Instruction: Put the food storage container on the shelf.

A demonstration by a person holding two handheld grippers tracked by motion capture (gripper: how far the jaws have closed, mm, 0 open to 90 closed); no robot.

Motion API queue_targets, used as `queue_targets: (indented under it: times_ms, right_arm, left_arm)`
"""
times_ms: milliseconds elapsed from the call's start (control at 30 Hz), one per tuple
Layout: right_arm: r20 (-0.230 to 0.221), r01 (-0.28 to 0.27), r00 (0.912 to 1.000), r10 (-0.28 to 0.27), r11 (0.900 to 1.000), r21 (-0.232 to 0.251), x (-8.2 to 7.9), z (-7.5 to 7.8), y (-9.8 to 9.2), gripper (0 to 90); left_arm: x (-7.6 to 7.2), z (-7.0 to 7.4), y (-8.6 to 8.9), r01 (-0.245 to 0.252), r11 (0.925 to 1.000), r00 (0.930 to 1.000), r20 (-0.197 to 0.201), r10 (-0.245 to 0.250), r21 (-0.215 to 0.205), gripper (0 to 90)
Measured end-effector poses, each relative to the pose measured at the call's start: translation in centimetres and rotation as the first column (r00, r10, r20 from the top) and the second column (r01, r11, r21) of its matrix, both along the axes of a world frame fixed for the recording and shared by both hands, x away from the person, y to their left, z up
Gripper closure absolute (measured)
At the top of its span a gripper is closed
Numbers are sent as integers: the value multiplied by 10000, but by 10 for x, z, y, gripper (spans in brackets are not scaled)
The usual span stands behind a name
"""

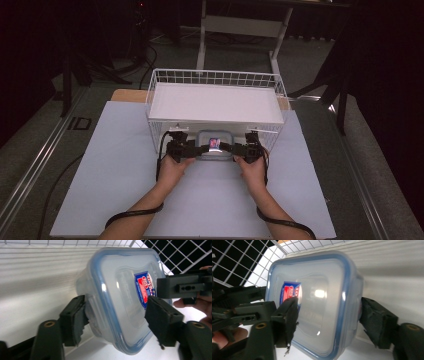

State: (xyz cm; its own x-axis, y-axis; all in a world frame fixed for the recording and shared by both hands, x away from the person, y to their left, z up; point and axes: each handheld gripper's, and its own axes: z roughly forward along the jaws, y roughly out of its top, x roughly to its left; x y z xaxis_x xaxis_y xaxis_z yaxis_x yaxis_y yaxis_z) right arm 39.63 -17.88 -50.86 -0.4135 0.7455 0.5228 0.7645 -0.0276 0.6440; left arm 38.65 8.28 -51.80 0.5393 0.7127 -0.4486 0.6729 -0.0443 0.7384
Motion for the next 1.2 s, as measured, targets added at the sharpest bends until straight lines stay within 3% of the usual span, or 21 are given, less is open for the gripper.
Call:
queue_targets:
  times_ms: [133,267,333,467,533,567,600,633,700,767,833,867,1000,1067,1167,1200]
  right_arm:
    - [40,185,9998,-186,9998,53,2,-2,2,304]
    - [211,302,9993,-302,9995,6,3,-3,3,293]
    - [325,359,9988,-357,9993,-73,4,-3,3,281]
    - [472,472,9979,-446,9973,-564,5,1,5,286]
    - [272,490,9985,-473,9967,-651,4,4,8,303]
    - [966,345,9950,-260,9956,-876,6,2,7,303]
    - [747,460,9964,-390,9945,-943,4,5,9,304]
    - [562,473,9975,-421,9943,-956,1,7,10,310]
    - [795,495,9960,-408,9926,-1112,-2,9,9,349]
    - [1430,197,9897,-9,9913,-1300,-1,8,7,348]
    - [1564,416,9876,-155,9854,-1651,-5,11,6,348]
    - [1548,413,9879,-138,9835,-1759,-7,13,5,349]
    - [1983,278,9801,110,9810,-1921,-14,16,0,349]
    - [2001,233,9797,155,9816,-1897,-18,18,-2,350]
    - [2051,128,9784,263,9823,-1871,-26,22,-3,350]
    - [2080,142,9777,275,9805,-1962,-29,24,-3,348]
  left_arm:
    - [4,-2,3,-13,10000,10000,-10,13,-92,327]
    - [7,0,0,200,9992,9996,183,-206,341,286]
    - [9,0,-2,-66,9991,9993,383,50,413,259]
    - [10,2,-3,-252,9980,9988,429,228,576,252]
    - [10,2,-4,-324,9977,9988,374,302,598,252]
    - [9,3,-4,-301,9973,9985,485,269,670,254]
    - [6,4,-5,-314,9970,9984,493,279,706,254]
    - [5,4,-6,-343,9954,9973,683,282,896,246]
    - [1,4,-6,-313,9930,9927,1191,177,1140,220]
    - [-2,5,-6,-254,9931,9889,1485,81,1144,179]
    - [-7,7,-4,-205,9918,9816,1908,-40,1263,148]
    - [-10,9,-5,-300,9920,9817,1903,62,1225,148]
    - [-21,17,-1,36,9935,9755,2181,-284,1134,85]
    - [-27,20,1,246,9963,9736,2240,-427,829,60]
    - [-38,24,4,549,9970,9761,2072,-649,540,27]
    - [-42,26,5,635,9961,9750,2090,-750,612,27]
